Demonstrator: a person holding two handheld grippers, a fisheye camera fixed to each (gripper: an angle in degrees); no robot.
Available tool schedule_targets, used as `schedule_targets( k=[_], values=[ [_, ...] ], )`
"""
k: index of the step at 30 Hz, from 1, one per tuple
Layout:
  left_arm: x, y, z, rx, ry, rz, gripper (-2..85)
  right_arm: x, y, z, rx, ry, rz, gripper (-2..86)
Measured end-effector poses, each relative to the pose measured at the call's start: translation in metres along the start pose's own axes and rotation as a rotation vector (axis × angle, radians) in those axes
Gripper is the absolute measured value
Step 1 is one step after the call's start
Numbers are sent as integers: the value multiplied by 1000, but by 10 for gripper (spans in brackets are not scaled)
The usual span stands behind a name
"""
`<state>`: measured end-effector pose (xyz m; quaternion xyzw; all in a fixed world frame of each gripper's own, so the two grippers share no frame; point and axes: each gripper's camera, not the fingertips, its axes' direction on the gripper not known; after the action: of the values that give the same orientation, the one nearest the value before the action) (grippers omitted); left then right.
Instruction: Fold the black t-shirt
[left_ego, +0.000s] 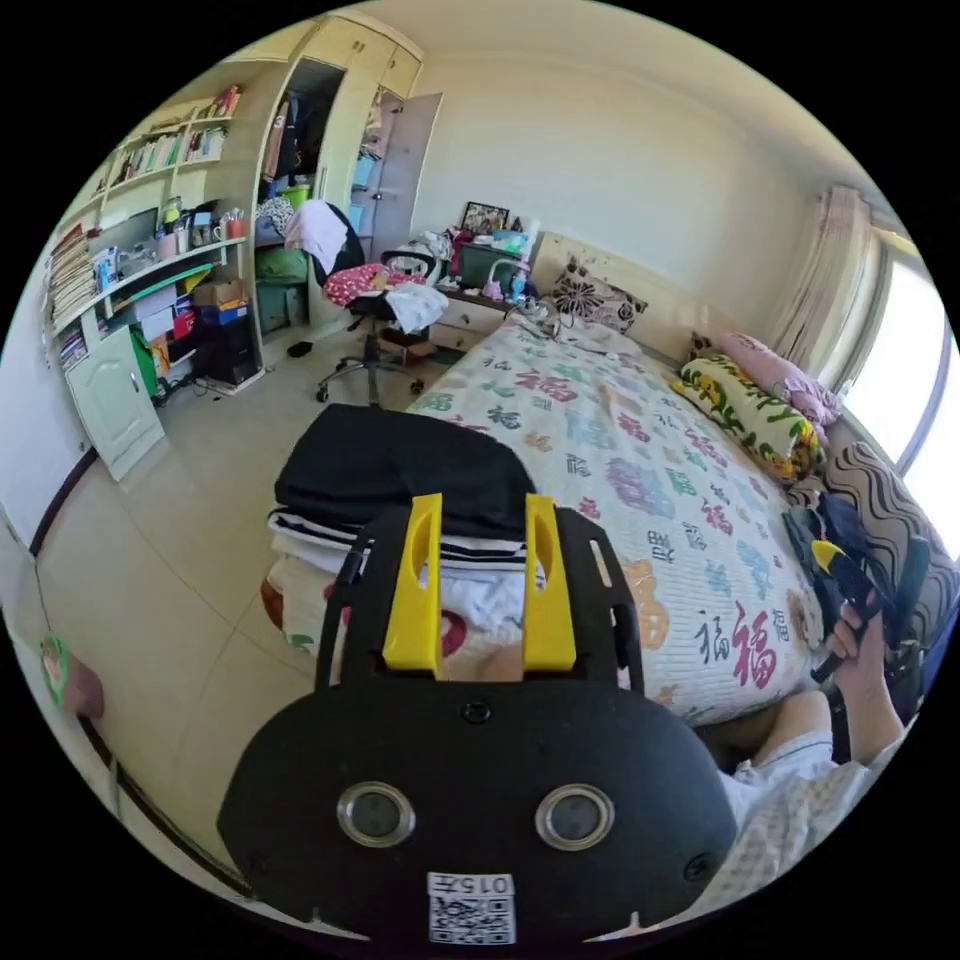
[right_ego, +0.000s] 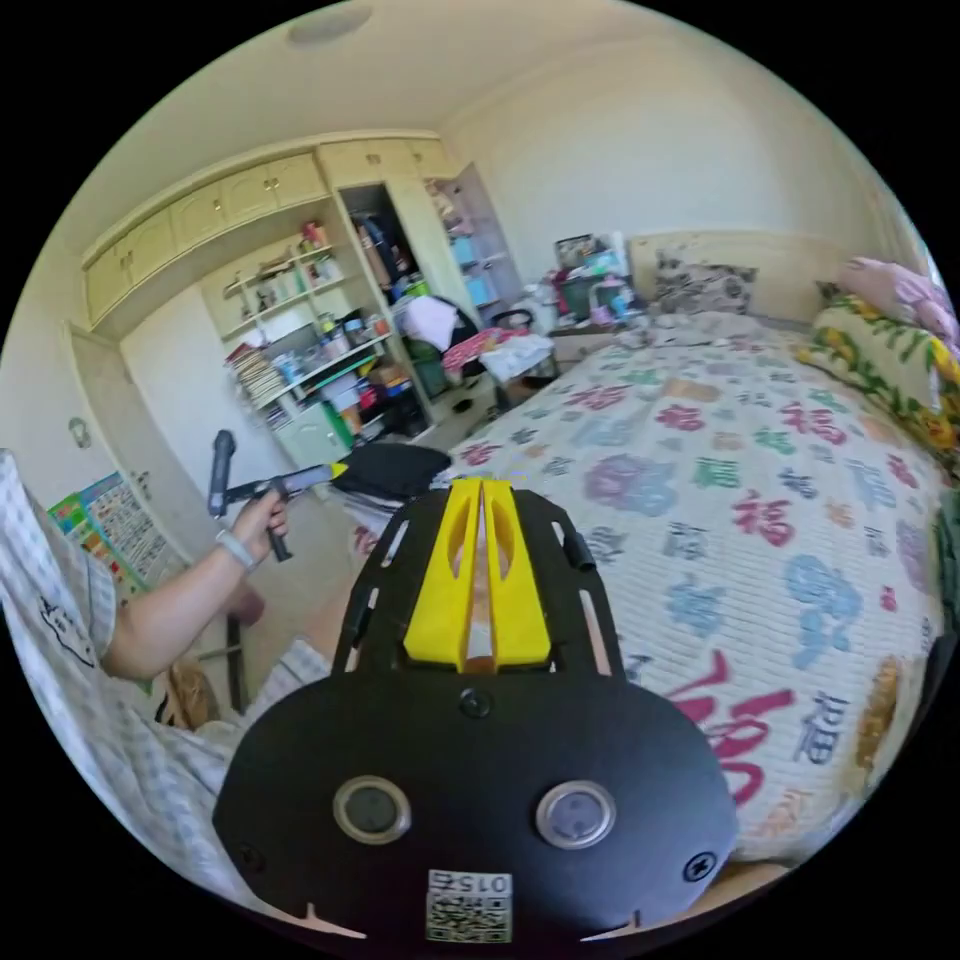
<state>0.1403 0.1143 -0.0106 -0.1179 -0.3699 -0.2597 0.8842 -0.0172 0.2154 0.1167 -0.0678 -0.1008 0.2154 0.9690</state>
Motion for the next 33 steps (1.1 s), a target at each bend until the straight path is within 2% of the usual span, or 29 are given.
schedule_targets(
  k=[3, 7, 12, 16, 19, 23, 26, 29, 33],
  values=[
    [-55, -1, 2, 13, -68, -105, 147, -33, -24, 53, -84, -86, -77, 43],
    [-136, 25, -18, 154, -91, -248, 140, -60, -62, 126, -213, -153, -110, 72],
    [-220, 33, -2, 109, 28, -342, 138, -73, -91, 216, -355, -95, -83, 82],
    [-259, 28, 22, 20, 82, -353, 105, -73, -97, 290, -615, -105, -36, 53],
    [-278, 27, 19, 53, 126, -345, 54, -70, -99, 302, -653, -104, 17, -1],
    [-290, 8, 3, 109, 250, -281, 15, -63, -107, 281, -587, -177, 2, -9],
    [-272, -21, -15, 165, 296, -153, 7, -50, -121, 233, -434, -284, 1, -10],
    [-244, -55, -42, 272, 431, -21, 4, -28, -138, 162, -277, -314, 3, -10],
    [-194, -99, -68, 320, 596, 136, 5, 4, -154, 41, -61, -377, 14, -10]
  ],
)
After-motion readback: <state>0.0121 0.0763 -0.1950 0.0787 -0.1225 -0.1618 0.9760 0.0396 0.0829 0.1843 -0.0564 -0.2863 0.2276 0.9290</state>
